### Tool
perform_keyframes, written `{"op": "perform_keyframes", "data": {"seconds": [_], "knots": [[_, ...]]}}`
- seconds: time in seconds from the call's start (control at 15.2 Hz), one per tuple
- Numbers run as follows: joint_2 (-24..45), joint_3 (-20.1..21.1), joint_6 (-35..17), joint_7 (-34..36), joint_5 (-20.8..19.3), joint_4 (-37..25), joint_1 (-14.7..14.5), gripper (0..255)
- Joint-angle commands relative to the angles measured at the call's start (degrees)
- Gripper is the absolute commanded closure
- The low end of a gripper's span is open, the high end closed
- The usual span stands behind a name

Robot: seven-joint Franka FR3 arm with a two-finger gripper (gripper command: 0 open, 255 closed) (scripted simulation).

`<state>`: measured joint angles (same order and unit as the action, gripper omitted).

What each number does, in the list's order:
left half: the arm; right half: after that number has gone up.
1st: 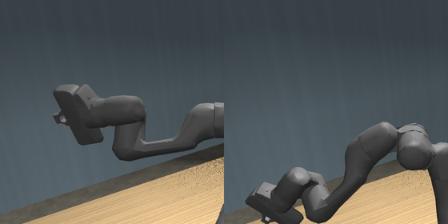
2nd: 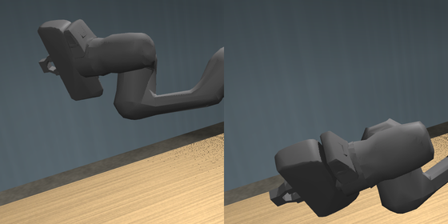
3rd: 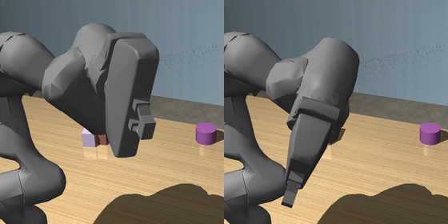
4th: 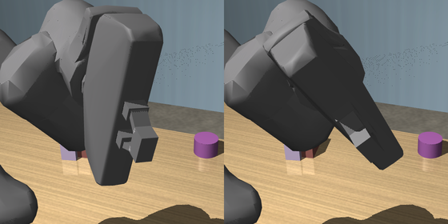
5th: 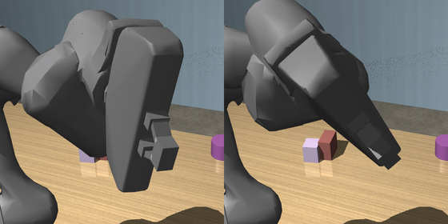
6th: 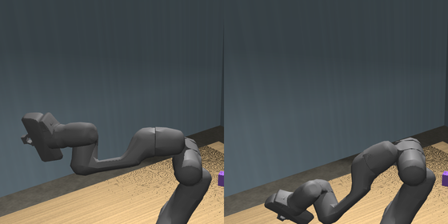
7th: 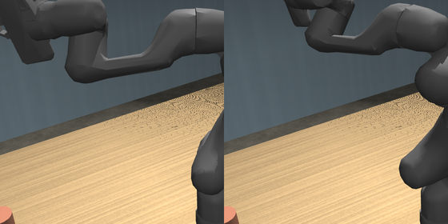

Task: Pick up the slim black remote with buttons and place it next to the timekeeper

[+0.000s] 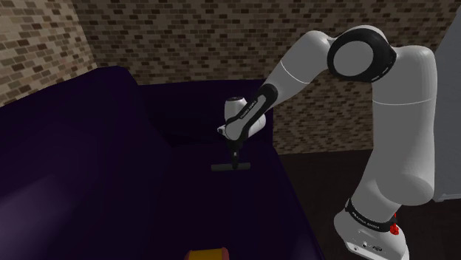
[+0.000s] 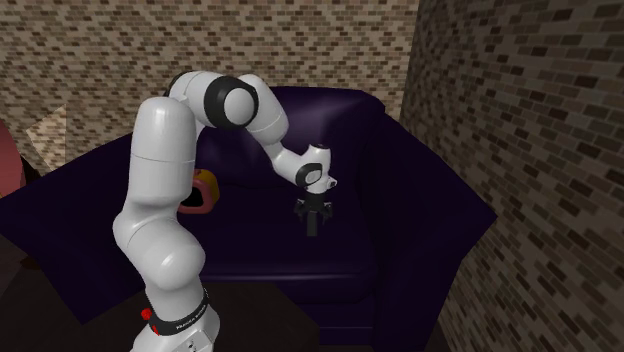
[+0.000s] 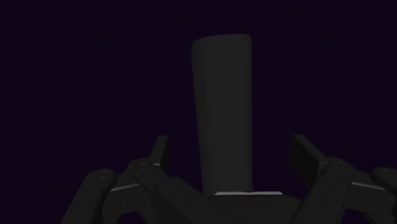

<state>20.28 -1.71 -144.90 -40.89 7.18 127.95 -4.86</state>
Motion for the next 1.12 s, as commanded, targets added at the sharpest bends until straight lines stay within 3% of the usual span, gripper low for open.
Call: {"op": "perform_keyframes", "data": {"seconds": [0.0, 0.4, 0.46, 1.06], "knots": [[0.67, 0.05, -0.44, -0.10, 0.09, -0.26, 0.04, 0], [0.67, 0.04, -0.42, -0.10, 0.09, -0.26, 0.04, 0], [0.67, 0.04, -0.42, -0.10, 0.09, -0.26, 0.04, 255], [0.68, 0.04, -0.44, -0.10, 0.09, -0.26, 0.04, 255]]}}
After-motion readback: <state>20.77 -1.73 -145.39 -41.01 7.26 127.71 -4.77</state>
